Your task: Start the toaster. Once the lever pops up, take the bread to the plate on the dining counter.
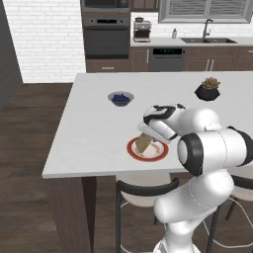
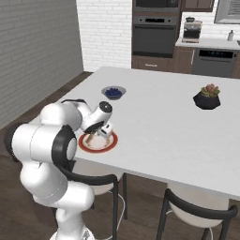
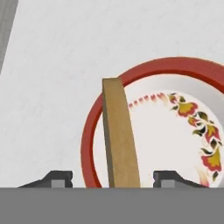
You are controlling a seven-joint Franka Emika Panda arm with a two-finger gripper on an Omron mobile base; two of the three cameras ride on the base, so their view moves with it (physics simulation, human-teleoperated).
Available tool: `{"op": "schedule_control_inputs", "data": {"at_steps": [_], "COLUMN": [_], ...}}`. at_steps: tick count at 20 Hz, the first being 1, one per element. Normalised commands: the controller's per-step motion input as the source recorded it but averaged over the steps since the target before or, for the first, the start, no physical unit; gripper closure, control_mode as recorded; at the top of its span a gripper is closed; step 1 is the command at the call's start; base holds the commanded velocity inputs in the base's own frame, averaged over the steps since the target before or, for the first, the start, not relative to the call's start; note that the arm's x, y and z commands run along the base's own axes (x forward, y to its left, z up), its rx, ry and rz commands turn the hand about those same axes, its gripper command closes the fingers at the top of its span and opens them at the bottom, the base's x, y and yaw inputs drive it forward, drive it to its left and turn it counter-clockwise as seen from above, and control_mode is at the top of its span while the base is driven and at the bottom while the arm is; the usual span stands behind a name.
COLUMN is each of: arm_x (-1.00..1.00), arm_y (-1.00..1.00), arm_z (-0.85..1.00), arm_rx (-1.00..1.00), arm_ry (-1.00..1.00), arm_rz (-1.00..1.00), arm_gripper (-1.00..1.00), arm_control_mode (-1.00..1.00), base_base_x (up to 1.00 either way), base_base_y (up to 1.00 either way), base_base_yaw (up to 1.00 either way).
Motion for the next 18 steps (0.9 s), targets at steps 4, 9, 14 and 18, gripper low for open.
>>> {"op": "schedule_control_inputs", "data": {"at_steps": [4,9,14,18], "arm_x": [0.08,0.00,-0.15,-0.29], "arm_y": [0.04,-0.01,-0.13,-0.08], "arm_z": [0.18,0.24,0.55,0.78], "arm_rx": [-0.17,-0.11,-0.03,0.00], "arm_ry": [0.23,0.12,0.01,0.00], "arm_rz": [0.00,0.00,0.00,0.00], "arm_gripper": [-1.00,-1.00,-1.00,-1.00], "arm_control_mode": [-1.00,-1.00,-1.00,-1.00], "base_base_x": [0.00,0.00,0.00,0.00], "base_base_y": [0.00,0.00,0.00,0.00], "base_base_yaw": [0.00,0.00,0.00,0.00]}}
